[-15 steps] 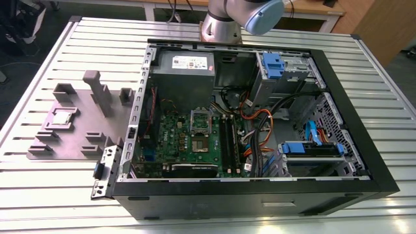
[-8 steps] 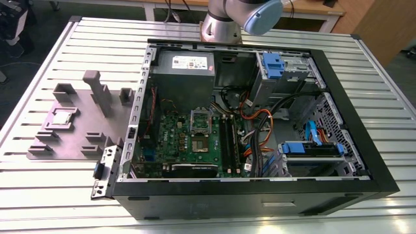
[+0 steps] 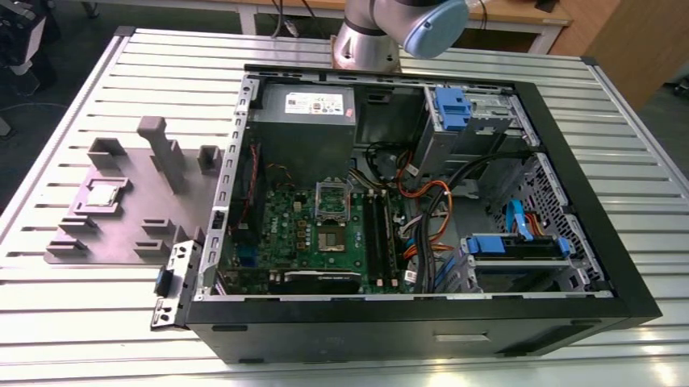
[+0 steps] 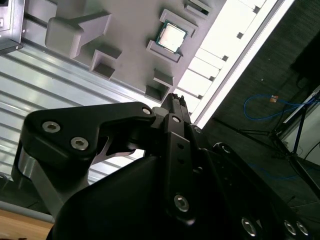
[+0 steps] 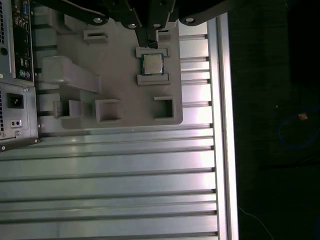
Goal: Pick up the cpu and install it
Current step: 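Pick up the cpu and move it towards the insertion slot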
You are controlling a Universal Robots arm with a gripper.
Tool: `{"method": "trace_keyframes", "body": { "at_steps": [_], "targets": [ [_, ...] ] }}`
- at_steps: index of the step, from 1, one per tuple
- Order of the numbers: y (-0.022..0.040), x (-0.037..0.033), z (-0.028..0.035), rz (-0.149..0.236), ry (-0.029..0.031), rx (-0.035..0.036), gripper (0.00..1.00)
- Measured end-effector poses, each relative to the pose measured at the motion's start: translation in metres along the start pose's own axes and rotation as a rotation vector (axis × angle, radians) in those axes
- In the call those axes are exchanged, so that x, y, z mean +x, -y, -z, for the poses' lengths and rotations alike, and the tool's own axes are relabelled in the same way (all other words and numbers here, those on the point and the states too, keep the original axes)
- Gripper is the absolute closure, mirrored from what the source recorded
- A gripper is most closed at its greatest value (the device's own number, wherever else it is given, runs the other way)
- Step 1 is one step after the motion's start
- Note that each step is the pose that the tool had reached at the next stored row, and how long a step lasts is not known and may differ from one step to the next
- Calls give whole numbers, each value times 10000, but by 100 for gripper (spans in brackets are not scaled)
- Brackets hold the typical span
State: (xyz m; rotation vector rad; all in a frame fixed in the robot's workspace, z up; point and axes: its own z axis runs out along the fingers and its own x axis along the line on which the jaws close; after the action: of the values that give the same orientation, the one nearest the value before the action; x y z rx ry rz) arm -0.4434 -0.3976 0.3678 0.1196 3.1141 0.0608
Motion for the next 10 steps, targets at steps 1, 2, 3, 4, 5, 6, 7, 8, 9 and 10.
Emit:
{"method": "trace_keyframes", "body": {
  "at_steps": [1,2,3,4,5,6,7,8,9,10],
  "targets": [
    [0,0,0,-1,0,0,89],
    [0,0,0,0,0,0,89],
    [0,0,0,0,0,0,89],
    [0,0,0,0,0,0,89],
    [0,0,0,0,0,0,89],
    [0,0,0,0,0,0,89],
    [0,0,0,-1,0,0,89],
    [0,0,0,0,0,0,83],
    [0,0,0,0,0,1,83],
    [0,0,-1,-1,0,0,76]
  ]
}}
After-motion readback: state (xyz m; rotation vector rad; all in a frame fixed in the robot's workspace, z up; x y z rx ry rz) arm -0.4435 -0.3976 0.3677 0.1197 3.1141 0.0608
